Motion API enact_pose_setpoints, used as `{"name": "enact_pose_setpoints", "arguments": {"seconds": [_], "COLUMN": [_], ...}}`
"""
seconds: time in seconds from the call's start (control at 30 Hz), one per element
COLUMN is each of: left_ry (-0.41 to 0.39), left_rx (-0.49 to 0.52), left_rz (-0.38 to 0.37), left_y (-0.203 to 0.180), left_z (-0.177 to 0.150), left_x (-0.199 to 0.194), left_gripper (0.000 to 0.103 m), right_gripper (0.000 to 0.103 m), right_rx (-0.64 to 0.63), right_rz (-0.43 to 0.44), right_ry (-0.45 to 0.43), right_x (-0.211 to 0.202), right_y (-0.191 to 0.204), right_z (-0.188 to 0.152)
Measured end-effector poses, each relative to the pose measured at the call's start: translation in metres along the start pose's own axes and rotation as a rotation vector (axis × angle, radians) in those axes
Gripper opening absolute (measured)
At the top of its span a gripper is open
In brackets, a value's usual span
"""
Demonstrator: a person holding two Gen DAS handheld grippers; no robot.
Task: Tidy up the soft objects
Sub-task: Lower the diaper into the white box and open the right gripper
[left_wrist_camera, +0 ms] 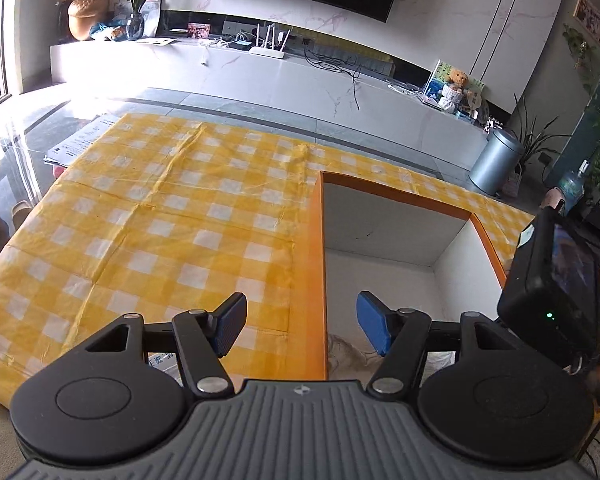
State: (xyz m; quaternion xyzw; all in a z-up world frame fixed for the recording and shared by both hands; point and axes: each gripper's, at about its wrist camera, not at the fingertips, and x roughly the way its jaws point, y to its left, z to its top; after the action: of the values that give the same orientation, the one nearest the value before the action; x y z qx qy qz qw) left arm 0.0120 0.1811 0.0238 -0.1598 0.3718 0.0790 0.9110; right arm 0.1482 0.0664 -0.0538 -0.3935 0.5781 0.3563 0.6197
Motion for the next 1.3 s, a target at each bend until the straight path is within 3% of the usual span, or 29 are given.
{"name": "enact_pose_setpoints", "arguments": {"seconds": [0.1, 0.23, 0.3, 0.37, 0.43, 0.5, 0.57, 0.6, 0.67, 0.7, 0.9, 1.03, 1.3], "left_ry": [0.008, 0.008, 0.003, 0.006, 0.014, 0.016, 0.023, 0.028, 0.037, 0.040, 0.052, 0.059, 0.071], "left_rx": [-0.003, -0.011, -0.005, -0.001, 0.001, 0.013, 0.024, 0.023, 0.021, 0.022, 0.064, 0.068, 0.066], "left_rz": [0.008, -0.009, -0.011, -0.015, -0.016, -0.017, -0.020, -0.020, -0.021, -0.020, -0.008, -0.012, -0.002], "left_y": [0.000, 0.000, -0.001, -0.002, -0.003, -0.005, -0.007, -0.008, -0.009, -0.010, -0.021, -0.026, -0.025], "left_z": [0.000, 0.001, 0.000, 0.000, -0.001, -0.002, -0.003, -0.003, -0.004, -0.004, -0.008, -0.008, -0.010], "left_x": [0.003, 0.001, -0.002, -0.002, -0.002, -0.002, -0.001, 0.000, 0.003, 0.004, 0.009, 0.013, 0.016], "left_gripper": [0.073, 0.073, 0.073, 0.073, 0.073, 0.073, 0.073, 0.073, 0.073, 0.073, 0.073, 0.073, 0.073], "right_gripper": [0.012, 0.047, 0.050, 0.062, 0.064, 0.058, 0.037, 0.035, 0.017, 0.015, 0.007, 0.005, 0.005], "right_rx": [-0.004, -0.019, -0.045, -0.048, -0.042, -0.042, -0.045, -0.033, -0.004, -0.001, -0.004, 0.028, 0.045], "right_rz": [-0.031, -0.067, -0.091, -0.112, -0.133, -0.123, -0.087, -0.069, -0.030, -0.013, 0.007, -0.039, -0.046], "right_ry": [0.010, -0.003, -0.035, -0.067, -0.118, -0.170, -0.200, -0.214, -0.220, -0.204, -0.121, -0.062, -0.048], "right_x": [0.012, 0.006, -0.009, -0.026, -0.052, -0.078, -0.097, -0.104, -0.104, -0.100, -0.044, -0.010, 0.014], "right_y": [-0.002, 0.002, 0.005, 0.004, 0.000, -0.002, -0.004, -0.006, -0.006, -0.007, 0.002, -0.005, -0.002], "right_z": [0.000, -0.004, -0.010, -0.015, -0.024, -0.037, -0.049, -0.052, -0.056, -0.058, -0.043, -0.030, -0.022]}}
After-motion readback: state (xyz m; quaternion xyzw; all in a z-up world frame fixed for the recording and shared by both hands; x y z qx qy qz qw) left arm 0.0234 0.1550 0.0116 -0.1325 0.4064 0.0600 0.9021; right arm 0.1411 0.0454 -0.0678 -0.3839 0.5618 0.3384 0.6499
